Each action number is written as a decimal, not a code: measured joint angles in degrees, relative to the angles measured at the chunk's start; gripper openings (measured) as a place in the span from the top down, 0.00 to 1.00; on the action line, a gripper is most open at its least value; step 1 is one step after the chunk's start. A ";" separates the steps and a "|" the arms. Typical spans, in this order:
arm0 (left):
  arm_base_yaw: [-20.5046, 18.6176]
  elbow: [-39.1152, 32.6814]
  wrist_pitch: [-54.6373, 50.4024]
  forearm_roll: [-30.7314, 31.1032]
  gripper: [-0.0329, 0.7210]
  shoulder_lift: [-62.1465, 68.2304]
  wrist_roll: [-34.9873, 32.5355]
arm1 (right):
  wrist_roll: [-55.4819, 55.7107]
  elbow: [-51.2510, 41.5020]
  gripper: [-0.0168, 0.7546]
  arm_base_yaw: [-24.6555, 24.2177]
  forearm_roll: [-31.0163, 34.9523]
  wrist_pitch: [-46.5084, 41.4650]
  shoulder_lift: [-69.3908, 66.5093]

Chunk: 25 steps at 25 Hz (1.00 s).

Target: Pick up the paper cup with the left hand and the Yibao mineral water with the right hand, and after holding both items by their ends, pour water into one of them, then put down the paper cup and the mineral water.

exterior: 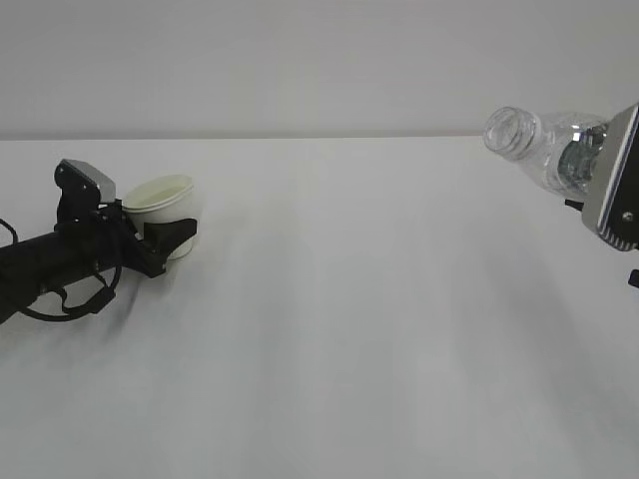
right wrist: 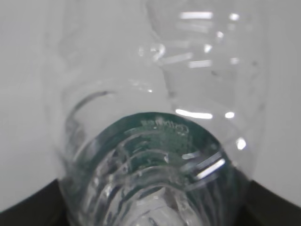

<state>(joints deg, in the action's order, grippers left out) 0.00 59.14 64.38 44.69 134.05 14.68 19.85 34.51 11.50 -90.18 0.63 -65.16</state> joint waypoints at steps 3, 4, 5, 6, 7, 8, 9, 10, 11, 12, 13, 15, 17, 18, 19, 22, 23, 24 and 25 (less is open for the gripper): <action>0.00 0.00 0.00 0.00 0.40 0.00 0.00 | 0.02 0.00 0.37 0.00 0.00 0.00 0.00; 0.00 0.00 0.00 0.00 0.40 0.00 0.00 | 0.11 0.00 0.37 0.00 0.00 0.03 0.00; 0.00 0.00 0.00 0.00 0.39 0.00 -0.11 | 0.11 0.00 0.37 0.00 0.00 0.12 0.00; 0.00 0.00 0.00 0.00 0.38 0.00 -0.11 | 0.11 0.00 0.37 0.00 0.00 0.12 0.00; 0.00 0.00 0.00 0.00 0.36 0.00 -0.11 | 0.11 0.00 0.37 0.00 0.00 0.26 0.00; 0.00 0.00 0.00 0.00 0.35 0.00 -0.11 | 0.11 0.00 0.37 0.00 0.00 0.26 0.00; 0.00 0.00 0.00 0.00 0.33 0.00 -0.11 | 0.11 0.00 0.37 0.00 0.00 0.36 0.00; 0.00 0.00 0.00 0.00 0.32 0.00 -0.11 | 0.11 0.00 0.37 0.00 0.00 0.36 0.00; 0.00 0.00 0.00 0.00 0.30 0.00 -0.11 | 0.34 0.00 0.37 0.00 0.00 0.36 0.00; 0.00 0.00 0.00 0.00 0.30 0.00 -0.11 | 0.50 0.00 0.37 0.00 0.00 0.36 0.00; 0.00 0.00 0.00 0.00 0.29 0.00 -0.11 | 0.57 0.00 0.37 0.00 0.00 0.36 0.00; 0.00 0.00 0.00 0.00 0.27 0.00 -0.11 | 0.70 0.00 0.37 0.00 0.00 0.47 0.00; 0.00 0.00 0.27 0.00 0.23 0.00 -0.11 | 0.72 0.00 0.37 0.00 0.00 0.47 0.00; 0.00 0.00 0.63 0.00 0.21 0.00 -0.11 | 0.72 0.00 0.37 0.00 0.00 0.47 0.00; 0.00 0.00 0.84 0.00 0.19 0.00 -0.22 | 0.82 0.00 0.37 0.00 0.00 0.55 0.00; 0.00 0.00 0.94 0.00 0.16 0.00 -0.22 | 0.93 0.00 0.37 0.00 0.00 0.55 0.00; 0.00 0.00 0.94 0.00 0.16 0.00 -0.22 | 0.93 0.00 0.37 0.00 0.00 0.55 0.00; 0.00 0.00 0.94 0.00 0.16 0.00 -0.22 | 0.93 0.00 0.37 0.00 0.00 0.55 0.00; 0.00 0.00 0.97 0.00 0.16 0.00 -0.22 | 0.93 0.00 0.37 0.00 0.00 0.55 0.00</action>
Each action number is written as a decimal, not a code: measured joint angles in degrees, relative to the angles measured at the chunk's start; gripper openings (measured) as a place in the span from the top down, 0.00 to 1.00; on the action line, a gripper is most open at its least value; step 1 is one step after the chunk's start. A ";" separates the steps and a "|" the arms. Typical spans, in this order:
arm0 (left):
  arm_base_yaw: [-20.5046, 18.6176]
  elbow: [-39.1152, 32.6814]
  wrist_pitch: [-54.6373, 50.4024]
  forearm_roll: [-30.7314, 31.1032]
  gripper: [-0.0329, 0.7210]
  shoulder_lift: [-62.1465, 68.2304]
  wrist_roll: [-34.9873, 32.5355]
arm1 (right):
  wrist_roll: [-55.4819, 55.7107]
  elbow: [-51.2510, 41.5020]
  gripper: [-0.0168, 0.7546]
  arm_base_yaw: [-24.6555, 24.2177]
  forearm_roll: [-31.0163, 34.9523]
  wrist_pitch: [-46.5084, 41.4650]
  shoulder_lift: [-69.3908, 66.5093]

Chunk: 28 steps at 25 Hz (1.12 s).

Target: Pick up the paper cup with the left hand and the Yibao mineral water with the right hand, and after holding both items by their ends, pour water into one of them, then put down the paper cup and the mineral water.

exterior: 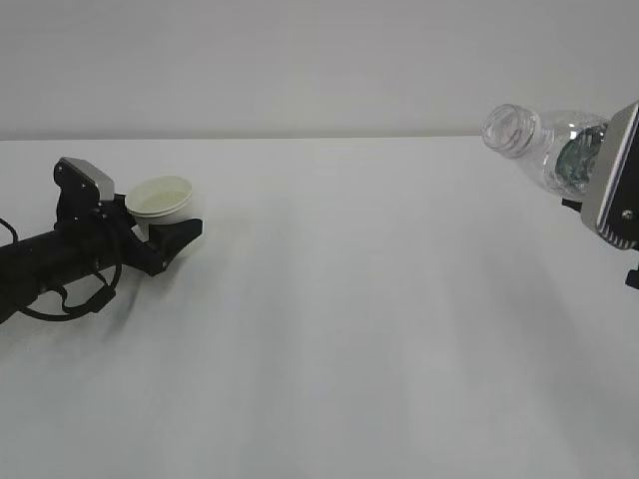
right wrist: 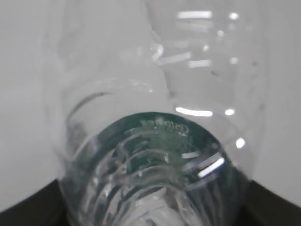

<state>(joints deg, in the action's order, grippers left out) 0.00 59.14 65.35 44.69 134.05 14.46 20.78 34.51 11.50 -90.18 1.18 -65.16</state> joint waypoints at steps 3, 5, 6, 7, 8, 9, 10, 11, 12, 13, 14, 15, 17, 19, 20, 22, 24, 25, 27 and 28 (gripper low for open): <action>0.00 0.00 0.00 0.00 0.16 0.00 0.00 | 0.00 0.00 0.37 0.00 0.00 0.12 0.00; 0.00 0.00 0.00 0.22 0.16 0.00 0.11 | 0.00 0.00 0.37 0.00 0.00 0.12 0.00; 0.00 0.00 0.00 0.35 0.16 0.00 0.38 | 0.00 0.00 0.37 0.00 0.00 0.12 0.00; 0.00 0.00 0.00 0.62 0.16 0.00 0.67 | 0.00 0.00 0.37 0.00 0.00 0.12 0.00; 0.00 0.00 0.00 0.82 0.16 0.00 1.01 | 0.00 0.00 0.37 0.00 0.00 0.12 0.00; 0.00 0.00 0.00 0.93 0.16 0.00 1.14 | 0.00 0.00 0.37 0.00 0.00 0.12 0.00; 0.00 0.00 0.00 0.97 0.16 0.00 1.27 | 0.00 0.00 0.37 0.00 0.00 0.12 0.00; 0.00 0.00 0.00 1.06 0.16 0.00 1.27 | 0.11 0.00 0.37 0.00 -0.02 0.12 0.00; 0.00 0.00 0.00 1.06 0.16 0.00 1.36 | 0.11 0.00 0.37 0.00 -0.02 0.22 0.00; 0.00 0.00 0.00 1.06 0.16 0.00 1.36 | 0.11 0.00 0.37 0.00 -0.02 0.22 0.00; 0.00 0.00 0.00 1.06 0.17 0.00 1.41 | 0.11 0.00 0.37 0.00 -0.02 0.22 0.00; 0.00 0.00 0.00 1.06 0.17 0.00 1.41 | 0.11 0.00 0.37 0.00 -0.02 0.22 0.00; 0.00 0.00 0.00 1.06 0.19 0.00 1.41 | 0.11 0.00 0.37 0.00 -0.02 0.22 0.00; 0.00 0.00 0.00 1.06 0.20 0.00 1.41 | 0.11 0.00 0.37 0.00 -0.02 0.22 0.00; 0.00 0.00 0.00 1.06 0.21 0.00 1.67 | 0.11 0.00 0.37 0.00 -0.02 0.22 0.00; 0.00 0.00 0.00 0.58 0.21 0.00 3.33 | 0.21 0.00 0.37 0.00 -0.02 0.22 0.00; 0.05 0.00 0.00 0.19 0.20 0.00 4.16 | 0.21 0.00 0.37 0.00 -0.02 0.22 0.00; -0.07 0.00 0.00 0.19 0.19 0.00 4.43 | 0.21 0.00 0.37 0.00 -0.02 0.22 0.00; -0.16 0.00 0.00 0.42 0.16 0.00 4.54 | 0.21 0.00 0.37 0.00 -0.02 0.22 0.00; -0.40 0.00 0.00 0.96 0.15 0.00 4.65 | 0.21 0.00 0.37 0.00 -0.02 0.22 0.00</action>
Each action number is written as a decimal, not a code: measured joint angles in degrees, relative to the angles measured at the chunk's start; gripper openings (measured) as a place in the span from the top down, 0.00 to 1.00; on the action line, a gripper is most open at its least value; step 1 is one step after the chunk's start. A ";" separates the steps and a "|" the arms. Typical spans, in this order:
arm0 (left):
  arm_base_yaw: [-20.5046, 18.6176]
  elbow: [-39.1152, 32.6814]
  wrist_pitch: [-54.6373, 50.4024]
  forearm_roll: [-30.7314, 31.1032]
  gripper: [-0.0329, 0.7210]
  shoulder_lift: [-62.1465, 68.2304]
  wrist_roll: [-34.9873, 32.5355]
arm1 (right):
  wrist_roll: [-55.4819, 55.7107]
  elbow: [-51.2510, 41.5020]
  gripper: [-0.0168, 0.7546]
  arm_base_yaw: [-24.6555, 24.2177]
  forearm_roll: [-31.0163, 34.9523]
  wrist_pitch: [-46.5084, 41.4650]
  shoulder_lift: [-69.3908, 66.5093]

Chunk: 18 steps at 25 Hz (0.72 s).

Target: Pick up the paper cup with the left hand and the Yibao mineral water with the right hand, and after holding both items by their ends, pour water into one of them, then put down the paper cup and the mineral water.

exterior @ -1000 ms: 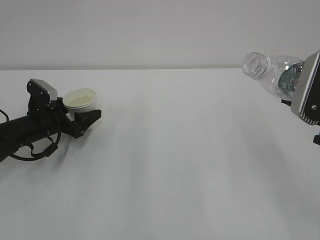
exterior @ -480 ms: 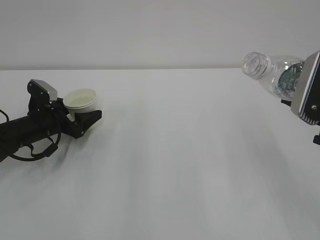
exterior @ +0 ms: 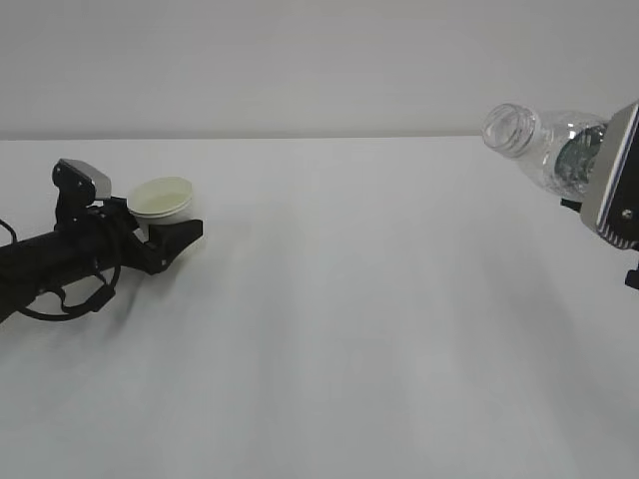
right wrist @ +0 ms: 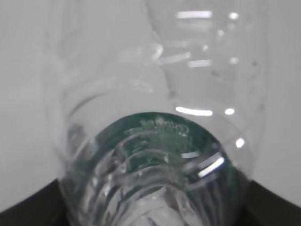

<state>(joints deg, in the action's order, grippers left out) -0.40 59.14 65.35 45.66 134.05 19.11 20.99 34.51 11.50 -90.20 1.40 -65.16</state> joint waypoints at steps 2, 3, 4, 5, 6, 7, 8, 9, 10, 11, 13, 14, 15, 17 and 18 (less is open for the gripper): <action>-0.52 0.00 0.09 1.64 0.14 0.00 0.46 | 0.00 0.00 0.37 0.00 0.00 0.00 0.00; -0.73 0.00 0.09 2.44 0.14 0.00 1.09 | 0.00 0.00 0.37 0.00 0.00 0.00 0.00; -1.34 0.00 0.09 3.25 0.14 0.00 2.02 | 0.00 0.00 0.37 0.00 0.00 0.00 0.00; -1.87 0.00 0.09 3.89 0.14 0.00 2.93 | 0.00 0.00 0.37 0.00 0.00 0.00 0.00; -2.37 0.00 0.09 4.69 0.14 0.00 3.47 | 0.00 0.00 0.37 0.00 0.00 0.00 0.00; -2.80 0.00 0.09 5.64 0.13 0.00 4.05 | 0.00 0.00 0.37 0.00 0.00 0.00 0.00; -3.53 0.00 0.09 6.49 0.13 0.00 4.71 | 0.00 0.00 0.37 0.00 0.00 0.00 0.00; -3.84 0.00 0.09 7.55 0.13 0.00 4.96 | 0.00 0.00 0.37 0.00 0.00 0.00 0.00; -4.34 0.00 0.09 8.96 0.13 0.00 5.09 | 0.11 0.00 0.37 0.00 0.00 0.00 0.00; -4.71 0.00 0.09 9.93 0.13 0.00 5.18 | 0.11 0.00 0.37 0.00 0.00 0.00 0.00; -5.08 0.00 0.09 11.56 0.14 -0.33 5.32 | 0.11 0.00 0.37 0.00 0.00 0.00 0.00; -5.08 0.00 0.09 12.19 0.14 -0.48 5.47 | 0.11 0.00 0.37 0.00 0.00 0.00 0.00; -5.08 0.00 0.09 12.80 0.14 -0.74 5.62 | 0.11 0.00 0.37 0.00 0.00 0.00 0.00; -5.08 0.00 0.09 13.60 0.14 -1.11 5.82 | 0.11 0.00 0.37 0.00 0.00 0.00 0.00; -5.08 0.00 0.09 13.92 0.14 -1.35 5.90 | 0.11 0.00 0.37 0.00 0.00 0.00 0.00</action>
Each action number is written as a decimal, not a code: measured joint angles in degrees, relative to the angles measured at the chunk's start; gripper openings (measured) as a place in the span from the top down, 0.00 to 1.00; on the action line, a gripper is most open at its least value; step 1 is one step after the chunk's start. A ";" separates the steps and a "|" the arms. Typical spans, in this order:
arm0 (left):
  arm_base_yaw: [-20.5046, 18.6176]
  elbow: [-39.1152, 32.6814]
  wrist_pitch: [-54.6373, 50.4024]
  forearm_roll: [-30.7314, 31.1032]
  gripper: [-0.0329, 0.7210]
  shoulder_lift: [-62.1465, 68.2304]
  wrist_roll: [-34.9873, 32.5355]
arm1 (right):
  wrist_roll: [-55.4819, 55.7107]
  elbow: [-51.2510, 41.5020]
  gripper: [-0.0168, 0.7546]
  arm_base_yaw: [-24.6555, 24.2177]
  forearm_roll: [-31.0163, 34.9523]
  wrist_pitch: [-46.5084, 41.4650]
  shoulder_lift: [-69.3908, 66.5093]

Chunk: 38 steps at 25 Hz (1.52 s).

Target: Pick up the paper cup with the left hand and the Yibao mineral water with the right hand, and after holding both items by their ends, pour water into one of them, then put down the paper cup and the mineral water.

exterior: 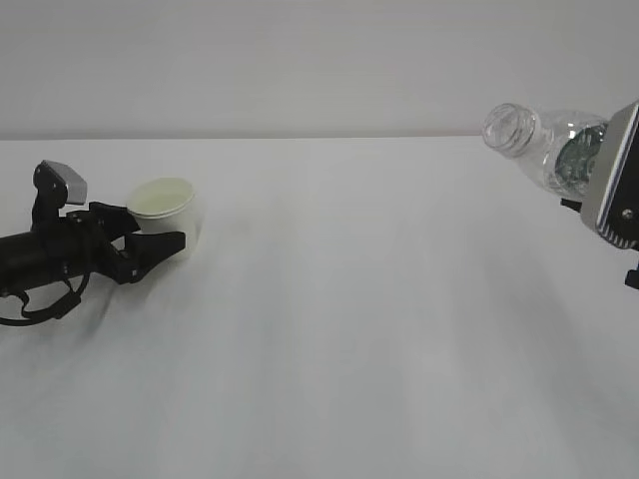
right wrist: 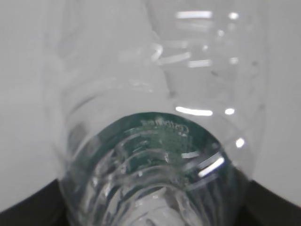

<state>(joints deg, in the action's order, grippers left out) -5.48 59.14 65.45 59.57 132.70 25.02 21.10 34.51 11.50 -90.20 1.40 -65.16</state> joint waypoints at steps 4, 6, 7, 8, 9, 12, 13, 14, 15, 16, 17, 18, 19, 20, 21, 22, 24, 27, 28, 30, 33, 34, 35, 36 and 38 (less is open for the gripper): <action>-0.10 -2.06 0.13 0.06 0.16 -0.02 0.13 | 0.00 0.00 0.37 0.00 0.00 0.00 0.00; -0.50 -3.53 0.13 0.19 0.17 -0.02 0.17 | 0.00 0.00 0.37 0.00 0.00 0.00 0.00; -0.77 -4.29 0.13 0.19 0.18 -0.02 0.17 | 0.00 0.00 0.37 0.00 0.00 0.00 0.00; -1.14 -5.08 0.13 0.19 0.18 -0.11 0.17 | 0.00 0.00 0.37 0.00 0.00 0.00 0.00; -1.56 -5.75 0.13 0.19 0.18 -0.23 0.06 | 0.00 0.00 0.37 0.00 0.00 0.00 0.00; -3.16 -7.93 0.13 0.19 0.18 -1.23 -1.13 | 0.51 0.00 0.37 0.00 0.00 0.12 0.00; -3.53 -8.24 0.13 0.19 0.18 -1.69 -1.81 | 1.06 0.00 0.37 0.00 0.00 0.12 0.00; -4.10 -8.68 0.13 0.19 0.18 -2.16 -2.27 | 1.80 0.00 0.37 0.00 0.00 0.22 0.00; -4.68 -8.94 0.13 0.19 0.18 -2.64 -2.55 | 2.26 0.00 0.37 0.00 -0.10 0.22 0.00; -4.92 -9.08 0.13 0.19 0.18 -2.99 -2.65 | 2.67 0.00 0.37 0.00 -0.10 0.49 0.00; -5.08 -9.18 0.13 0.19 0.18 -3.50 -2.76 | 3.24 0.00 0.37 0.00 -0.10 0.62 0.00; -5.33 -9.21 0.13 0.19 0.18 -3.94 -2.73 | 3.67 0.00 0.37 0.00 -0.10 0.73 0.00; -5.33 -9.21 0.13 0.19 0.18 -4.52 -2.78 | 4.22 0.00 0.37 0.00 -0.10 0.98 0.00; -5.33 -9.21 0.13 0.19 0.18 -4.98 -2.78 | 4.81 0.00 0.37 0.00 -0.10 1.12 0.00; -5.33 -9.21 0.13 0.19 0.18 -5.54 -2.87 | 5.41 0.00 0.37 0.00 -0.10 1.22 0.00; -5.33 -9.30 0.13 0.31 0.18 -6.00 -2.87 | 5.96 0.00 0.37 0.00 -0.10 1.22 0.00; -5.33 -9.80 0.13 0.42 0.18 -7.06 -2.87 | 7.41 0.00 0.37 0.00 -0.10 1.53 0.00; -5.37 -10.60 0.16 0.43 0.18 -8.12 -2.87 | 9.82 0.00 0.37 0.00 -0.10 2.32 0.00; -5.47 -10.93 0.16 0.43 0.18 -8.47 -2.87 | 10.67 0.00 0.37 0.00 -0.10 2.46 0.00; -6.05 -11.70 0.16 0.43 0.19 -9.31 -2.87 | 12.05 0.00 0.37 0.00 -0.10 2.71 0.00; -7.07 -12.50 0.16 0.43 0.20 -10.43 -2.87 | 13.06 0.00 0.37 0.00 -0.10 3.04 0.00; -7.18 -12.64 0.16 0.43 0.21 -10.83 -2.87 | 13.17 0.00 0.37 0.00 0.14 3.17 0.00; -7.33 -12.64 0.16 0.43 0.21 -11.26 -2.87 | 13.29 0.00 0.37 0.00 0.44 3.44 0.00; -7.32 -12.64 0.16 0.43 0.22 -11.81 -2.87 | 13.42 0.00 0.37 0.00 0.70 3.57 0.00; -7.32 -12.64 0.16 0.43 0.22 -12.73 -2.87 | 14.02 0.00 0.37 0.00 1.70 3.89 0.00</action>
<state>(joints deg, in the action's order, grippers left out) -12.81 46.50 65.60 60.00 119.97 22.14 35.13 34.51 11.50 -88.50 5.28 -65.16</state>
